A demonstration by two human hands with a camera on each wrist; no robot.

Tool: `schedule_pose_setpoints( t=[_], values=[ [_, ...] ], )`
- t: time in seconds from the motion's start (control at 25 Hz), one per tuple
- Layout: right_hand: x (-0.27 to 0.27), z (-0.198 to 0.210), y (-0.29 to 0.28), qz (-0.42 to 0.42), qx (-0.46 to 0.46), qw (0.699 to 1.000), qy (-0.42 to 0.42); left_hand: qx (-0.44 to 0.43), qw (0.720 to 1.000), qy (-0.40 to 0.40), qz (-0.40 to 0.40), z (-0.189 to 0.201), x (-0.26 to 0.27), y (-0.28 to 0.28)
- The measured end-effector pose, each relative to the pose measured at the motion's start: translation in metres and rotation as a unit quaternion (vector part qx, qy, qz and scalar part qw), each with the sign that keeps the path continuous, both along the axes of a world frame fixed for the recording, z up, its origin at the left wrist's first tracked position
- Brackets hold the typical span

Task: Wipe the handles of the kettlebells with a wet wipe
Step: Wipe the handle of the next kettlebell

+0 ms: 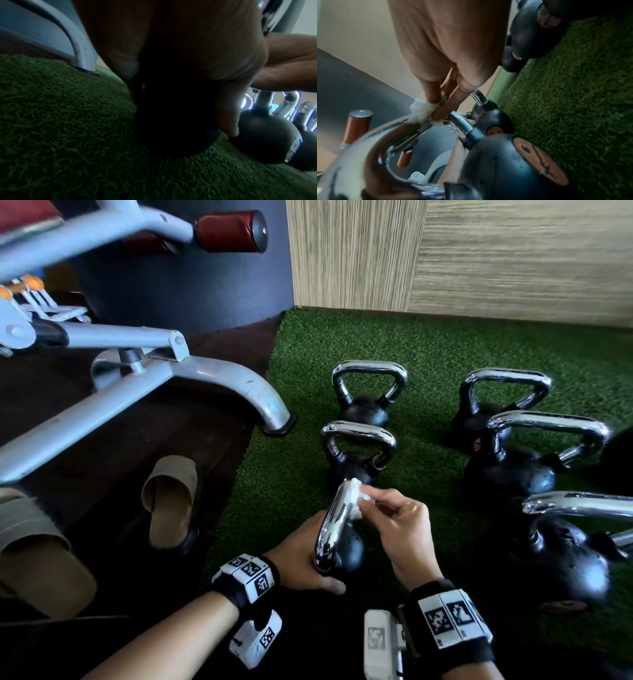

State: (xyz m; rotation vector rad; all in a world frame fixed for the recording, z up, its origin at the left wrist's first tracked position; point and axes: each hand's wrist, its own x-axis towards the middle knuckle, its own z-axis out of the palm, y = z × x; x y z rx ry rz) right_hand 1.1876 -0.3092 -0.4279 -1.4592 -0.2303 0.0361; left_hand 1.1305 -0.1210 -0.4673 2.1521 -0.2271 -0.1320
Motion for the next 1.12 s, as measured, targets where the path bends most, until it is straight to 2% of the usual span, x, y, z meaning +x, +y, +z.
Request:
schedule_pose_setpoints(
  t=[0.12, 0.32, 0.48, 0.6, 0.72, 0.84, 1.04, 1.12],
  values=[
    [-0.010, 0.010, -0.005, 0.101, -0.024, 0.994, -0.023, -0.014, 1.000, -0.003, 0.005, -0.004, 0.004, 0.001],
    [-0.004, 0.017, -0.006, 0.081, -0.014, 0.996, -0.017, 0.009, 1.000, -0.018, -0.006, -0.002, 0.008, 0.000],
    [-0.016, 0.021, -0.009, 0.178, -0.045, 0.983, 0.018, 0.013, 0.999, 0.010, -0.027, -0.001, 0.014, 0.004],
    [-0.015, 0.019, -0.006, 0.169, -0.034, 0.985, 0.031, 0.015, 0.999, 0.043, -0.023, -0.001, 0.018, 0.006],
    [-0.017, 0.010, -0.004, 0.182, -0.089, 0.979, 0.037, 0.002, 0.997, 0.082, -0.011, -0.003, 0.021, 0.009],
    [-0.016, 0.000, -0.003, 0.190, -0.160, 0.968, 0.029, -0.023, 0.995, 0.095, -0.001, -0.009, 0.021, 0.010],
    [-0.012, -0.001, -0.003, 0.213, -0.182, 0.960, 0.016, -0.035, 0.993, 0.111, -0.015, -0.008, 0.016, 0.013],
    [-0.009, -0.005, -0.005, 0.217, -0.204, 0.955, 0.014, -0.024, 0.995, 0.094, -0.015, -0.005, 0.012, 0.011]
  ],
)
